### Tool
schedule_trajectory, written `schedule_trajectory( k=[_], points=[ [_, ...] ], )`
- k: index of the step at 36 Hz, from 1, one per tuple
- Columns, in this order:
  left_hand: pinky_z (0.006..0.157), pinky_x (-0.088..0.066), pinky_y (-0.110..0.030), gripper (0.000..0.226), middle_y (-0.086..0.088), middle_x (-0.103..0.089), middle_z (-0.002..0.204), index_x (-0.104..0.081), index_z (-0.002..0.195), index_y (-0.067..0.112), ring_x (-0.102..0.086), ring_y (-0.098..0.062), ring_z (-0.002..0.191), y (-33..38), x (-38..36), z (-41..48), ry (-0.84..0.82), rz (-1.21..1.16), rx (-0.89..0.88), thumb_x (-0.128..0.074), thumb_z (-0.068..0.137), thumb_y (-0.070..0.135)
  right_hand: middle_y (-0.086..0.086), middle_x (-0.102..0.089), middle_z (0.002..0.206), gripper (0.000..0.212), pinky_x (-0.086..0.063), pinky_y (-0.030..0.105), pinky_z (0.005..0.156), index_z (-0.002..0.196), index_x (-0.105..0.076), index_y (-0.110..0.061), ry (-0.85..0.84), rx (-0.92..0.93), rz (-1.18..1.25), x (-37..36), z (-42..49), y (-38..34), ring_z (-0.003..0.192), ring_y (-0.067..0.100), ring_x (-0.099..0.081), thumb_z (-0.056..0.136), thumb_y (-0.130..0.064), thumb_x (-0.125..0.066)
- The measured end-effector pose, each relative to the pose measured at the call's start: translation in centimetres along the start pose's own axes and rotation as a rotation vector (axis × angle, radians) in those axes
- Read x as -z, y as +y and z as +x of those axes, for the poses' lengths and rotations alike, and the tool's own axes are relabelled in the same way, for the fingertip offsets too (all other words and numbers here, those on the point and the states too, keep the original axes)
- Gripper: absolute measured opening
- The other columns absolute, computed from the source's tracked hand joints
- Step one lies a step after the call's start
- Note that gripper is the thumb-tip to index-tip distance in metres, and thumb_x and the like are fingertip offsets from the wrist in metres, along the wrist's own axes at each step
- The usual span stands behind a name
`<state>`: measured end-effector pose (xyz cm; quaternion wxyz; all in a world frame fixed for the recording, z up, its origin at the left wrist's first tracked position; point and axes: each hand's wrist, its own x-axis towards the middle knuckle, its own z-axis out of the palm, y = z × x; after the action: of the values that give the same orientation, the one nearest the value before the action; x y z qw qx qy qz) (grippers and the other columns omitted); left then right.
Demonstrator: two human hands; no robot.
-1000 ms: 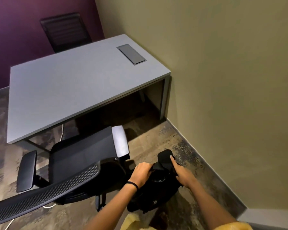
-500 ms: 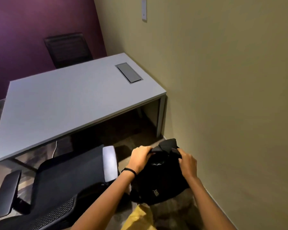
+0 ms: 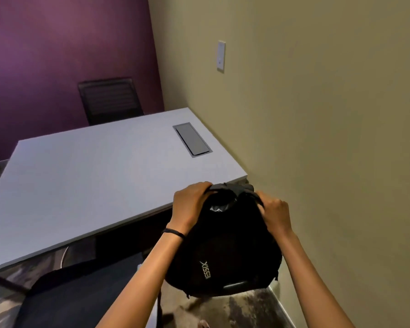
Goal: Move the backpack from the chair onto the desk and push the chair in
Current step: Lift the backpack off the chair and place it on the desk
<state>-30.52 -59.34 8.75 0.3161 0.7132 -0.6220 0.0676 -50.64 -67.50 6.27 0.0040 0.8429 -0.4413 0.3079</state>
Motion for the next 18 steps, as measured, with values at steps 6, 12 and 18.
schedule_trajectory(
  k=[6,12,18],
  points=[
    [0.059,-0.059,-0.03,0.015,0.001,-0.076,0.085,-0.071,0.094,0.021,-0.072,-0.021,0.076,-2.6,1.9,7.4,0.182,0.044,-0.081,-0.074,0.079,0.023,0.014,-0.064,0.051,0.04,-0.029,0.015,0.048,0.075,-0.066,-0.003,0.135,0.082,0.119,-0.7,8.6,-0.7,0.038,0.026,-0.058,0.085,-0.033,-0.042],
    [0.056,-0.061,-0.034,0.014,-0.006,-0.077,0.081,-0.072,0.092,0.016,-0.073,-0.026,0.071,-4.0,4.4,13.9,0.361,0.069,-0.149,-0.075,0.079,0.016,0.015,-0.066,0.052,0.036,-0.03,0.017,0.059,0.077,-0.068,0.001,0.301,0.201,0.111,-0.1,15.7,-1.9,0.038,0.024,-0.059,0.085,-0.027,-0.046],
    [0.051,-0.042,-0.016,0.009,0.002,-0.077,0.079,-0.073,0.088,0.02,-0.071,-0.018,0.067,-5.0,6.6,19.1,0.529,0.153,-0.168,-0.073,0.079,0.021,0.011,-0.063,0.049,0.035,-0.022,0.013,0.052,0.075,-0.069,-0.003,0.42,0.316,-0.075,0.5,22.4,-2.8,0.036,0.024,-0.056,0.086,-0.027,-0.046]
  ],
)
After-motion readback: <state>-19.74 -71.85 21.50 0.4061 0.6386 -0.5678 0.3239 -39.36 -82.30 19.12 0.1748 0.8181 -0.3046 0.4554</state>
